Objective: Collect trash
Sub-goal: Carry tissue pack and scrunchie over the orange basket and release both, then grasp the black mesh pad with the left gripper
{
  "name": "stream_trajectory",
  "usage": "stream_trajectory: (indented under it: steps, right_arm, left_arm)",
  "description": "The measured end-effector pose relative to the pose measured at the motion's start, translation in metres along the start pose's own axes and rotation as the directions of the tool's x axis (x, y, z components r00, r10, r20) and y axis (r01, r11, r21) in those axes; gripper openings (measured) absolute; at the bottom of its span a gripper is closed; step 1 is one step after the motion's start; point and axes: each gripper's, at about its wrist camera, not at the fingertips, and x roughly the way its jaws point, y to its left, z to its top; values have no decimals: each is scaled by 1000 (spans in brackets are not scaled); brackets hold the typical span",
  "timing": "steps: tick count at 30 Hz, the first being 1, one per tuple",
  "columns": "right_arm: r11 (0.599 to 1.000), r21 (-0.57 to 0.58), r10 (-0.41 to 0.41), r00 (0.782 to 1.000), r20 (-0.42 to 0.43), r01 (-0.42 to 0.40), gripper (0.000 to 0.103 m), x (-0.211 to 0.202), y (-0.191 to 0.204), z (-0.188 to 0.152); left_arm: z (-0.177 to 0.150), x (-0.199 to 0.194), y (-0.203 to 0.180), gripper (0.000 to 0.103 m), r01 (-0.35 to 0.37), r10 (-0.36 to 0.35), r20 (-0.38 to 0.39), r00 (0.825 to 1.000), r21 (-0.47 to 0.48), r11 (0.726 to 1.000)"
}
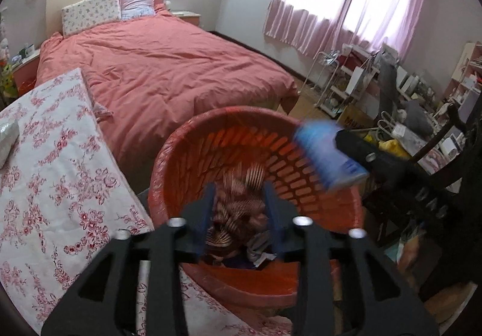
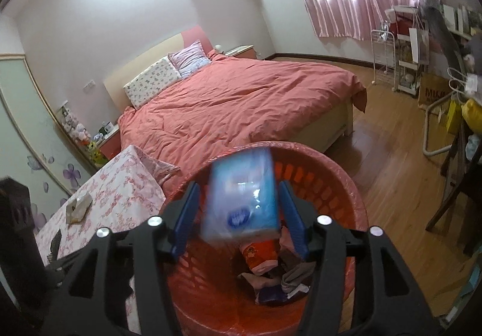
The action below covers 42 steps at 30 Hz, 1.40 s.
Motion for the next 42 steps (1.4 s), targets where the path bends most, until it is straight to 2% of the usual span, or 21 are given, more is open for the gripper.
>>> stream_trajectory:
  steps: [5,10,14,17,20,24,26,29,32,35,37,42]
  right_arm:
    - [1000,7,-21,1000,4,21,62,-1,-6,-3]
    - [998,-32,-46,999,18,47,65,-4,6,-5]
    - [996,-79,-47,999,27,49,65,-9,24,-5]
    - [993,-114,-39,999,31,42,66,-13,40,-7]
    - [989,-147,-23,999,24,27,66,-14,58,-11]
    - [982,-188,-2,1000,-6,1,66,-10,83,-21]
    - [977,-211,10,1000,-22,-14,66,-8,97,-27]
    - [968,-247,29,999,-45,-40,66,-4,118,-35]
    - [960,-272,49,997,-67,-65,66,0,137,-42]
    - [950,-299,65,994,-90,-89,66,5,157,-51]
    - [943,-316,70,992,-105,-100,66,9,167,-57]
    - [932,-341,77,986,-145,-123,66,20,185,-67]
  left_arm:
    - [-5,-3,18,55,-49,48,-20,999,-36,998]
    - [-7,-20,38,66,-121,121,1,993,-67,990]
    - [-8,-36,59,69,-191,193,19,981,-85,978]
    - [-13,-51,80,74,-254,258,32,966,-101,962]
    - [-20,-67,106,78,-335,342,35,939,-129,933]
    - [-30,-89,148,78,-446,456,22,890,-169,879]
    - [-37,-102,169,78,-493,505,19,863,-189,849]
    - [-46,-123,204,78,-577,595,18,804,-222,786]
    - [-52,-139,239,78,-614,640,0,769,-280,738]
    - [-59,-150,267,78,-625,659,-18,752,-336,705]
    - [-63,-153,281,77,-624,660,-30,751,-363,692]
    - [-63,-146,295,66,-617,645,-57,762,-362,698]
